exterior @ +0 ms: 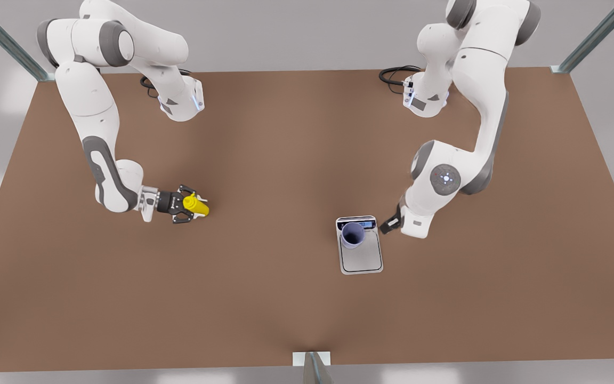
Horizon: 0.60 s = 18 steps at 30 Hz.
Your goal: Move cup to the weight, pick up sauce bottle, pour sauce
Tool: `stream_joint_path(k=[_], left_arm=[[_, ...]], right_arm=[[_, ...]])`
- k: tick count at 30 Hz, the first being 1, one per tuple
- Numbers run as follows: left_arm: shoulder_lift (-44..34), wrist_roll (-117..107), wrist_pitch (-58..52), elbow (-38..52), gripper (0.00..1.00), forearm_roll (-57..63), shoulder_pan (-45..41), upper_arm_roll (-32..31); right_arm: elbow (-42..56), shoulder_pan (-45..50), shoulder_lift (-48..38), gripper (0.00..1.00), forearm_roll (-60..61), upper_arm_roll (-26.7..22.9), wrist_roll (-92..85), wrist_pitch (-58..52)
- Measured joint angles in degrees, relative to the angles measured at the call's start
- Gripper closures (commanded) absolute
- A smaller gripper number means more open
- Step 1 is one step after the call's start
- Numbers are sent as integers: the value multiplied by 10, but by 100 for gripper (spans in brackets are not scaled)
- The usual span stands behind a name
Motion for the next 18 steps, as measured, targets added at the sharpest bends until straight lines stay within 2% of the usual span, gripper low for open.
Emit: stream_joint_path(k=[2,3,4,5,7,11,14,16,18], left_arm=[[-55,123,-26,-13,0,-16,1,71],[-73,206,-68,-8,0,-21,21,76],[-114,329,-128,-1,0,-24,75,77],[-169,406,-190,12,0,-25,109,112],[-158,447,-360,178,0,-19,231,129],[-148,439,-367,198,0,-5,450,98],[-149,438,-368,240,0,8,435,100],[-152,437,-369,242,0,16,360,97],[-151,439,-369,245,0,21,243,98]], right_arm=[[0,-1,-3,43,0,0,13,-1],[3,-2,-8,43,0,0,27,-2],[14,-2,-20,43,-1,0,52,-3],[31,0,-29,43,-2,-2,85,-3],[81,2,-45,42,-36,-4,168,-1],[257,37,-27,42,-238,-3,444,0],[364,129,9,42,-331,-3,608,49],[411,221,29,42,-443,-4,796,97],[423,280,30,43,-569,-3,970,137]])
